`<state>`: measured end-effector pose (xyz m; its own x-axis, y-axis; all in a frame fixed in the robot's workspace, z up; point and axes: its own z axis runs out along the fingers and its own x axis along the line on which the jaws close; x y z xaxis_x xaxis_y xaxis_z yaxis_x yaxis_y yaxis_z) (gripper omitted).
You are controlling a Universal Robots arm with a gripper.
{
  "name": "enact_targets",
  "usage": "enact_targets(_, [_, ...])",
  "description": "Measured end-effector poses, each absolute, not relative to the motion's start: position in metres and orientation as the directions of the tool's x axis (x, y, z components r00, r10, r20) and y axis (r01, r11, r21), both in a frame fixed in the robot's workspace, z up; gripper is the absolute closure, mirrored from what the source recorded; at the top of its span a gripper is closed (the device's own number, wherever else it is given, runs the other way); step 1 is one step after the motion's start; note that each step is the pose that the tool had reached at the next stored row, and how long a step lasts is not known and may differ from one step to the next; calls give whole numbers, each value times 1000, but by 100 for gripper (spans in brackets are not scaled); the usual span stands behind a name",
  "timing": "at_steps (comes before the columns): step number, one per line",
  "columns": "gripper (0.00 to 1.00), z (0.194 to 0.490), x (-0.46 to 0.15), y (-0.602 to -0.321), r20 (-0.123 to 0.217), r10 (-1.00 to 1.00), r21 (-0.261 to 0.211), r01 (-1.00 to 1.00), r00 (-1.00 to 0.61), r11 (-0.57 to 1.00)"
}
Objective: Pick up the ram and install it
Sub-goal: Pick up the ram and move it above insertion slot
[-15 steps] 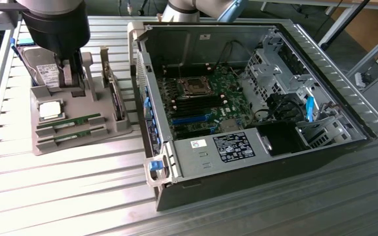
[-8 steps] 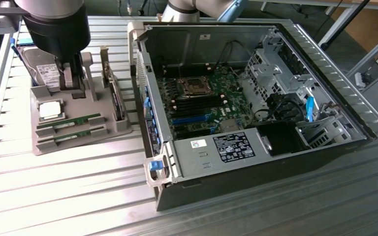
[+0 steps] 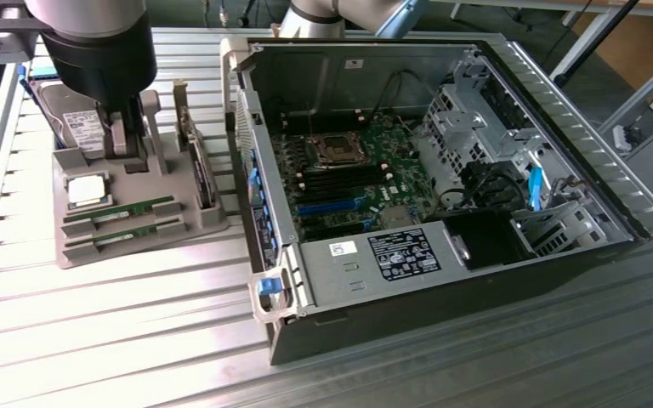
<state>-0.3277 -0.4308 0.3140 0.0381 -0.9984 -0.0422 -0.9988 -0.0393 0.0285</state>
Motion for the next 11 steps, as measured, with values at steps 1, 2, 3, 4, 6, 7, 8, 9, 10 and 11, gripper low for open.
enact_targets(1, [78,313,-328,-431,-42,-998,28,-999,38,-39])
enact_targets(2, [78,313,-328,-431,-42,-998,29,-999,38,-39])
enact_targets(3, [78,312,-328,-431,-42,-998,28,-999,38,-39])
enact_targets(4, [78,311,-328,-431,-42,-998,29,-999,38,-39])
enact_targets(6, [78,310,-328,-431,-42,-998,28,-999,38,-39])
enact_targets(7, [78,309,-328,-431,-42,-998,28,-999,38,-39])
enact_targets(8, [78,309,-328,-431,-42,-998,28,-999,38,-39])
enact_targets(9, [78,308,-328,-431,-42,-998,29,-999,38,-39])
enact_targets(10, [78,308,-328,-431,-42,-998,28,-999,38,-39])
enact_targets(11, [78,307,-328,-431,-42,-998,28,-999,38,-39])
